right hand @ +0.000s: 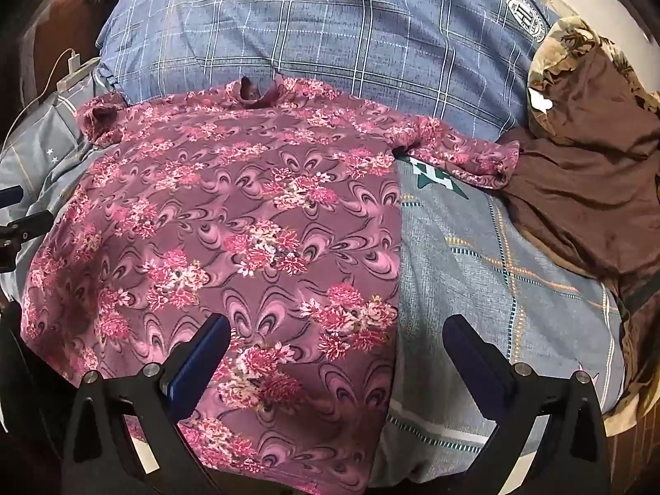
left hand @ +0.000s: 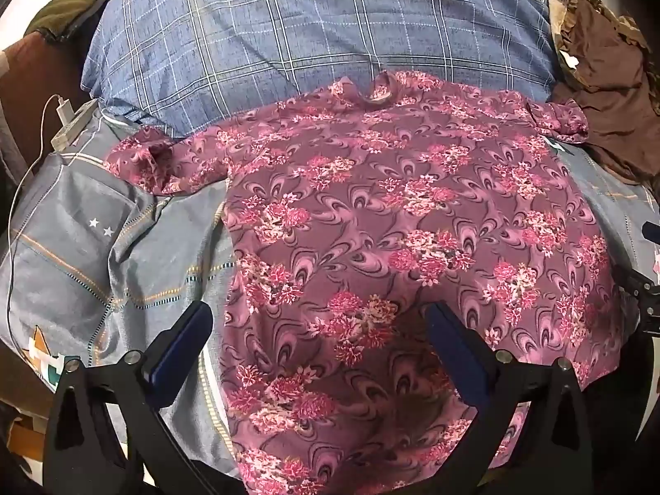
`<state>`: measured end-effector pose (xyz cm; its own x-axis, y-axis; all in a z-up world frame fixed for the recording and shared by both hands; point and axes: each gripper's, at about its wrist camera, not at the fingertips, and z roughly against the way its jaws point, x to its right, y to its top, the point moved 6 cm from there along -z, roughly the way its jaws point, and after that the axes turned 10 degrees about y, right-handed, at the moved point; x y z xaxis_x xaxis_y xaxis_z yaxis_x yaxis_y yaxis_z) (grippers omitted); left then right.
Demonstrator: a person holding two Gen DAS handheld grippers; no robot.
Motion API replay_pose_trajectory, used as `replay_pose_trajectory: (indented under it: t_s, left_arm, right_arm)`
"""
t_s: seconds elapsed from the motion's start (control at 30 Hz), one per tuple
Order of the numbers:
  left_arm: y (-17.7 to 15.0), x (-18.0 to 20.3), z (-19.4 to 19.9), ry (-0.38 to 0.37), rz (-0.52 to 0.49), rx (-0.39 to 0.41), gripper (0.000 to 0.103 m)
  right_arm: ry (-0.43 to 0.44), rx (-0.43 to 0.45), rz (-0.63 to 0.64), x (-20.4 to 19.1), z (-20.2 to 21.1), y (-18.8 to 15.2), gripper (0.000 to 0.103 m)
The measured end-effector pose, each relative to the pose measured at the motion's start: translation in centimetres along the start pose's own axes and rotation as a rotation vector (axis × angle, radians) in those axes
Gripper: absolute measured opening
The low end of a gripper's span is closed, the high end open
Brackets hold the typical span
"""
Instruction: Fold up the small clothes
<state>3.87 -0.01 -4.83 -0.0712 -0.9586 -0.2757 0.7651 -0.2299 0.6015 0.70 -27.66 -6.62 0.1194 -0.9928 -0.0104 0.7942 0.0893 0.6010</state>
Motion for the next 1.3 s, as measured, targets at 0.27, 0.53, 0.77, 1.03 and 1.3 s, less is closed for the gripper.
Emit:
replay_pose_trajectory:
  t_s: [0.27,0.53,0.77,1.03,1.3]
  left_arm:
    - [-0.1,0.7,-0.3,-0.015,0.006,-0.005,0.103]
    - [-0.8,0.7,0.0,-0.026,0.0,0.004,0.103]
    - [-0.6,0.9,0.0,-0.012,-0.024,0.008,0.103]
    - [-0.4,1.2,0.0,-0.039,-0.018,0.003,0.103]
    - [-0.2,1.6,-0.3,-0.049,-0.023,-0.01,0.103]
  right_arm:
    - [0.017,0.006,-0.027,0.6,-0.5,0.7,0.103]
    - [0.012,0.003,-0.016,0.6,-0.7,0.5,0.103]
    - [0.015,0.002,-0.023,0.7,-0.6,0.3,0.103]
    - [0.018,-0.001,-0.023,0.7,-0.6,0.2,0.103]
    - [0.021,0.001,-0.022,0.8,-0.7,0.3,0.103]
